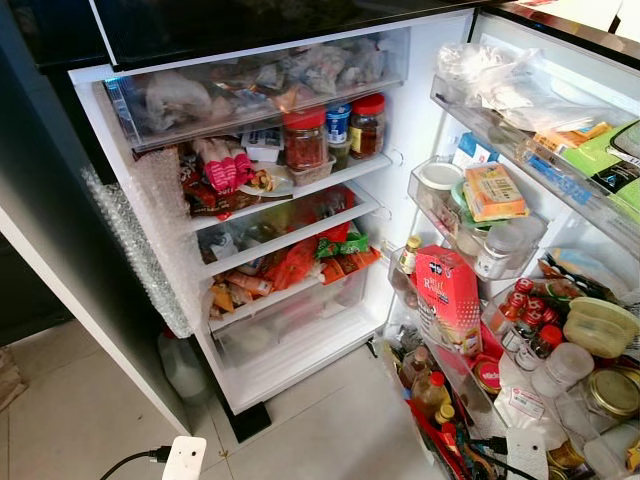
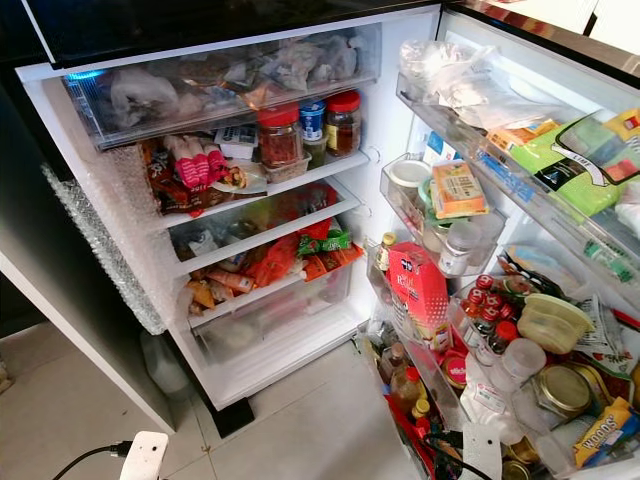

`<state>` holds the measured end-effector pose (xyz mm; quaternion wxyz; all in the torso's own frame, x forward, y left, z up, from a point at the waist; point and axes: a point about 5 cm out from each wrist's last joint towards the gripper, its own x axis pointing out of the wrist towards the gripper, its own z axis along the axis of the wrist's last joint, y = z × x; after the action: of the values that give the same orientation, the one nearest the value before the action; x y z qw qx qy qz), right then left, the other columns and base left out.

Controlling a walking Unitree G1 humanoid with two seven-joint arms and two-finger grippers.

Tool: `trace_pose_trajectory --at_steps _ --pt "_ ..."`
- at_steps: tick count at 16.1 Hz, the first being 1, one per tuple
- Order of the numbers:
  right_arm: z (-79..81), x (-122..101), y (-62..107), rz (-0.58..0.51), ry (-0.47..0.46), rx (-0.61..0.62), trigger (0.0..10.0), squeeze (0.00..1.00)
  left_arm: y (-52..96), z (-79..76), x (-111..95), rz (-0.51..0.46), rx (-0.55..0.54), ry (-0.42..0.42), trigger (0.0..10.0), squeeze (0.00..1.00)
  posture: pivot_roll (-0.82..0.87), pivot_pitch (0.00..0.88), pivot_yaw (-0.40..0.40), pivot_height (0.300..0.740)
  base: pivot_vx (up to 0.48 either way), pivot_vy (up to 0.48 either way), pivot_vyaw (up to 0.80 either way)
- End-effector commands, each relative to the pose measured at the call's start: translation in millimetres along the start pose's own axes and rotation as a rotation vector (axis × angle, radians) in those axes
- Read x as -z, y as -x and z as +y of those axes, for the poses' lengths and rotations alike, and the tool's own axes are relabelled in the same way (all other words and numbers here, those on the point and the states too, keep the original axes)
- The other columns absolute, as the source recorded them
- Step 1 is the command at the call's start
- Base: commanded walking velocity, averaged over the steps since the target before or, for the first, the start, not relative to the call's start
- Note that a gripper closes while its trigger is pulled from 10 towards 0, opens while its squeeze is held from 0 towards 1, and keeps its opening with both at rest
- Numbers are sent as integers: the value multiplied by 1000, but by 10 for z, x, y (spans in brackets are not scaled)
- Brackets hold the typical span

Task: Restocking fridge

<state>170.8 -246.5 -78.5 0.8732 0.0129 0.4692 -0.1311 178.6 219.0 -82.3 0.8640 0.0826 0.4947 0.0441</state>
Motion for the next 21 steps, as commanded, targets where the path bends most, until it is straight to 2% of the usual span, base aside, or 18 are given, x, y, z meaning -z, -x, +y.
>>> trace_pose_trajectory --at_steps 1,8,9,10,13,14,17,21 --pt "-59 -47 0 -27 15 32 10000 0 3 16 32 14 -9 -8 10000 0 82 0 -32 740 0 0 0" --pt "-139 -77 8 -50 88 157 10000 0 2 -1 30 13 -4 -2 10000 0 70 0 -43 740 0 0 0" --pt "-570 -110 72 -74 75 207 10000 0 2 0 30 13 -4 -2 10000 0 69 0 -43 740 0 0 0" --pt "-765 -134 116 -87 59 234 10000 0 2 -1 31 13 -3 -2 10000 0 68 0 -43 740 0 0 0" --pt "-808 -197 125 -100 152 336 10000 0 3 -3 32 12 -4 -1 10000 0 72 0 -43 740 0 0 0" --pt "-810 -206 125 -106 131 343 10000 0 3 -2 32 12 -3 -1 10000 0 72 0 -43 740 0 0 0" --pt "-680 -215 89 -104 128 270 10000 0 3 1 35 13 -2 -5 10000 0 70 0 -41 740 0 0 0" --pt "-407 -107 42 -69 63 132 10000 0 3 1 35 14 -1 -3 10000 0 73 0 -41 740 0 0 0"
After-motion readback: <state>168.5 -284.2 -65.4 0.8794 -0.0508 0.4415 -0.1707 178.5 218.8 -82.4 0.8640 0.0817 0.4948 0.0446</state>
